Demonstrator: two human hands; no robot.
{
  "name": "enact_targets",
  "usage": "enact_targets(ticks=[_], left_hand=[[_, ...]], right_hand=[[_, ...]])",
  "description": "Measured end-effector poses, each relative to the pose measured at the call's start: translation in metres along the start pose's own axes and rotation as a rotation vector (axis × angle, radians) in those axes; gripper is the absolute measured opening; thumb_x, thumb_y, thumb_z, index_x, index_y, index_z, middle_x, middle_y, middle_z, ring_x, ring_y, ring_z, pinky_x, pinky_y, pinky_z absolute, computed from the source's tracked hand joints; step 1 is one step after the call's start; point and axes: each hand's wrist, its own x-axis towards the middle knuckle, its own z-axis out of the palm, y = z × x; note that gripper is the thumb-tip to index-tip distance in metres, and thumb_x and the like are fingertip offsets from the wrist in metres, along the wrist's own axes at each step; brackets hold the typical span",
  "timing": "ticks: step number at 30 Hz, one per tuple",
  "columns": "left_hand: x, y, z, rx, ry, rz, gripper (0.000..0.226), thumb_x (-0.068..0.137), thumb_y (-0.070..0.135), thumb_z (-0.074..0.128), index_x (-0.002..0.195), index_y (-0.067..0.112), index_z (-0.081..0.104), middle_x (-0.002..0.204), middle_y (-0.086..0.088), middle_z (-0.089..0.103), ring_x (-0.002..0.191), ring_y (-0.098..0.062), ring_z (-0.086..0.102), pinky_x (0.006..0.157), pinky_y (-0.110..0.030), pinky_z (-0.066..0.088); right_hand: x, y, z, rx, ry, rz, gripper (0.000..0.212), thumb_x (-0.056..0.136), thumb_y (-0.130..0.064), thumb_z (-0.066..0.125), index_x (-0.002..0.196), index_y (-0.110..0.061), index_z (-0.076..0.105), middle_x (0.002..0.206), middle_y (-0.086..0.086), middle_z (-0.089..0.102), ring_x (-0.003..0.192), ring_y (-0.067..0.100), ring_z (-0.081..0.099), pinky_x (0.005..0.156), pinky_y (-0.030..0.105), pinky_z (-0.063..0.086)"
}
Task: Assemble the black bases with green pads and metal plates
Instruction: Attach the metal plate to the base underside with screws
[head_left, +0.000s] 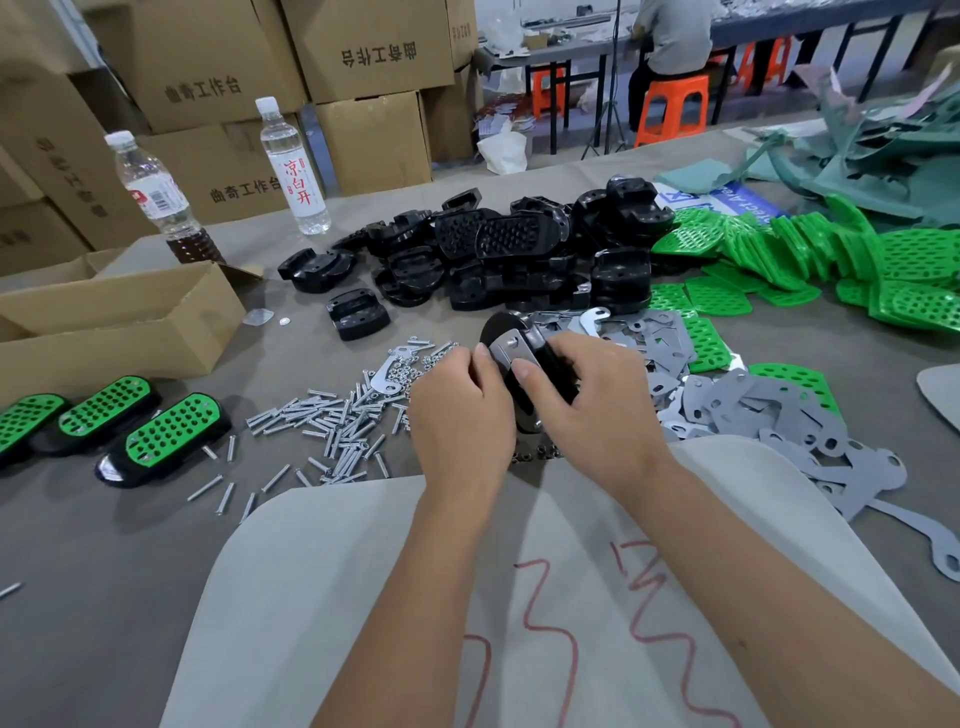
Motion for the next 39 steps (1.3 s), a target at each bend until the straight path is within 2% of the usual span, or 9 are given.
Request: enact_targets(ticks=[8,13,17,21,23,26,29,34,39], left_hand=[[0.000,0.000,0.001,0.070,0.047,0.127,0.029,0.104,0.020,0.046,0.076,0.014,0.038,0.073,0.001,0.046,0.071,-0.025,0.040,0.063,-0.037,0.016],[0.005,-0.006,-0.002,-0.007,-0.043,0.266,0.023,0.100,0.008,0.051,0.080,0.013,0.041,0.078,0.002,0.045,0.072,-0.019,0.038,0.064,-0.034,0.023],[0.004,-0.004,0.000,-0.201,-0.068,0.126,0.012,0.098,0.014,0.059,0.088,0.016,0.054,0.077,0.009,0.057,0.075,-0.013,0.053,0.069,-0.034,0.040],[0.000,-0.001,0.005,-0.158,-0.052,0.018,0.033,0.106,0.038,0.050,0.079,0.020,0.052,0.070,0.012,0.058,0.068,-0.003,0.053,0.066,-0.031,0.033],[0.002,-0.002,0.004,-0.236,-0.074,0.009,0.044,0.107,0.036,0.050,0.069,0.014,0.049,0.058,0.013,0.050,0.057,-0.007,0.043,0.061,-0.030,0.030],[0.008,-0.005,0.004,-0.453,-0.125,-0.108,0.049,0.108,0.034,0.050,0.077,-0.003,0.052,0.064,-0.003,0.045,0.063,-0.020,0.037,0.063,-0.040,0.032],[0.008,-0.004,0.006,-0.505,-0.168,-0.169,0.041,0.108,0.028,0.050,0.071,0.011,0.045,0.066,-0.003,0.041,0.065,-0.022,0.034,0.063,-0.044,0.029],[-0.002,0.002,0.004,-0.235,0.053,0.057,0.031,0.104,0.020,0.048,0.074,0.015,0.043,0.062,0.007,0.048,0.062,-0.017,0.041,0.061,-0.040,0.031],[0.004,-0.002,-0.008,-0.033,-0.007,0.365,0.032,0.108,0.017,0.047,0.079,0.015,0.035,0.070,0.003,0.041,0.067,-0.025,0.036,0.061,-0.038,0.024]], right_hand=[[0.003,-0.002,-0.001,0.089,0.011,0.048,0.043,0.097,-0.026,0.070,0.065,-0.008,0.047,0.053,-0.004,0.044,0.054,0.020,0.045,0.054,0.033,0.035],[0.004,0.003,-0.003,0.128,0.024,0.110,0.044,0.096,-0.029,0.070,0.066,-0.004,0.050,0.052,-0.003,0.041,0.052,0.015,0.037,0.053,0.030,0.030],[0.003,0.001,-0.003,0.054,0.018,0.073,0.044,0.095,-0.031,0.070,0.063,-0.012,0.046,0.053,-0.006,0.041,0.053,0.012,0.038,0.055,0.027,0.028],[0.004,-0.002,-0.003,0.030,0.075,0.039,0.040,0.096,-0.025,0.071,0.066,-0.017,0.047,0.058,-0.010,0.044,0.058,0.010,0.042,0.059,0.025,0.029],[0.004,-0.003,-0.004,0.026,0.088,0.005,0.037,0.096,-0.024,0.071,0.069,-0.013,0.050,0.062,-0.008,0.046,0.061,0.016,0.042,0.060,0.030,0.031],[0.003,-0.005,-0.005,-0.005,0.106,-0.072,0.033,0.097,-0.022,0.072,0.073,-0.012,0.051,0.068,-0.004,0.047,0.065,0.018,0.041,0.061,0.032,0.031],[0.003,-0.006,-0.005,-0.032,0.100,-0.106,0.034,0.097,-0.022,0.071,0.076,-0.016,0.046,0.071,-0.004,0.045,0.067,0.018,0.038,0.063,0.029,0.028],[0.001,-0.010,0.001,0.024,0.105,-0.060,0.032,0.097,-0.021,0.071,0.074,-0.010,0.052,0.069,-0.003,0.049,0.066,0.018,0.041,0.062,0.031,0.030],[0.002,-0.007,-0.004,0.147,0.100,0.075,0.044,0.097,-0.025,0.070,0.064,-0.009,0.045,0.053,-0.009,0.038,0.052,0.011,0.035,0.053,0.023,0.027]])
